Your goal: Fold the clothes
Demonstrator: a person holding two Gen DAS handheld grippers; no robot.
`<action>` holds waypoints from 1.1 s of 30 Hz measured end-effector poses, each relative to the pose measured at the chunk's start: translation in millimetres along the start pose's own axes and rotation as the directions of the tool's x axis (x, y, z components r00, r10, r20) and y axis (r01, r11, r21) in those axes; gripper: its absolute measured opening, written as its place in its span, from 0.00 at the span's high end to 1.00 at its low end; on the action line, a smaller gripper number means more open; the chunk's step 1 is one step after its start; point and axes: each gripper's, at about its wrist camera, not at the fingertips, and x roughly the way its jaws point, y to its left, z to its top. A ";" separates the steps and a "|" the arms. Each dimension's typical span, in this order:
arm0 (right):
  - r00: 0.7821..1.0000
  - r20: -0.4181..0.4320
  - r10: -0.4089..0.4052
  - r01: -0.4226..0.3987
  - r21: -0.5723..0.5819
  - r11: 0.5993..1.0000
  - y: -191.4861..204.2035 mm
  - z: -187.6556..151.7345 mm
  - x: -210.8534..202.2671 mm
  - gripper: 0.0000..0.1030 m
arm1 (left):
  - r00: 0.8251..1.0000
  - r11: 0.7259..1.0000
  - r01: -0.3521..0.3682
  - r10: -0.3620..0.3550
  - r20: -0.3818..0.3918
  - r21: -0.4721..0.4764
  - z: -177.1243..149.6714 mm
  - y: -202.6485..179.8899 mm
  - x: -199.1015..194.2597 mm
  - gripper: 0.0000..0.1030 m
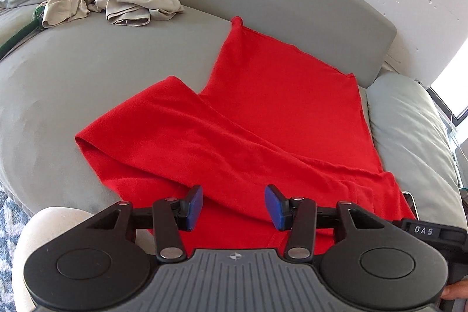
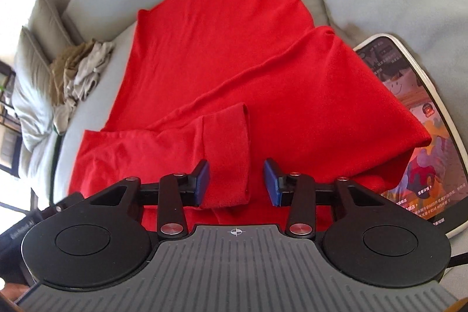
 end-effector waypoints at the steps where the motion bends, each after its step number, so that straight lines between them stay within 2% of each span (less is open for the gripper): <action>1: 1.000 0.010 -0.022 0.023 -0.045 0.999 5.1 -3.6 0.6 0.59 | 1.000 1.000 0.000 0.000 0.003 -0.003 -0.5 0.5 0.2 0.55; 6: 0.983 0.095 -0.160 0.179 -0.246 0.953 39.8 -20.8 -0.7 0.63 | 1.000 0.999 -0.016 0.017 0.017 -0.037 -1.6 9.6 -6.0 0.55; 8: 0.971 0.140 -0.195 0.230 -0.309 0.923 54.2 -25.4 -4.6 0.93 | 0.999 0.998 -0.027 0.029 0.032 -0.059 0.1 15.7 -11.4 0.55; 10: 0.958 0.191 -0.213 0.271 -0.365 0.891 67.8 -28.9 -11.0 0.93 | 0.998 0.996 -0.037 0.041 0.049 -0.082 2.1 21.5 -16.7 0.55; 16: 0.915 0.360 -0.183 0.351 -0.485 0.801 104.8 -30.7 -42.7 0.94 | 0.995 0.987 -0.063 0.074 0.071 -0.146 7.8 34.2 -23.7 0.55; 20: 0.862 0.482 -0.158 0.419 -0.499 0.759 120.0 -25.2 -67.5 0.94 | 0.994 0.983 -0.068 0.081 0.073 -0.171 9.5 36.9 -26.0 0.55; 22: 0.844 0.510 -0.167 0.438 -0.475 0.763 115.4 -18.7 -79.5 0.94 | 0.994 0.982 -0.068 0.081 0.069 -0.174 9.7 36.9 -25.9 0.55; 24: 0.838 0.511 -0.191 0.443 -0.433 0.785 102.1 -10.1 -86.7 0.94 | 0.995 0.983 -0.068 0.080 0.062 -0.172 9.7 35.4 -24.5 0.55; 29: 0.859 0.425 -0.287 0.437 -0.312 0.844 51.6 5.5 -81.0 0.94 | 0.996 0.985 -0.080 0.086 0.033 -0.155 8.7 30.1 -18.3 0.55; 33: 0.889 0.328 -0.320 0.403 -0.229 0.886 19.5 8.1 -69.4 0.94 | 0.996 0.986 -0.085 0.089 0.024 -0.142 8.2 27.6 -16.2 0.55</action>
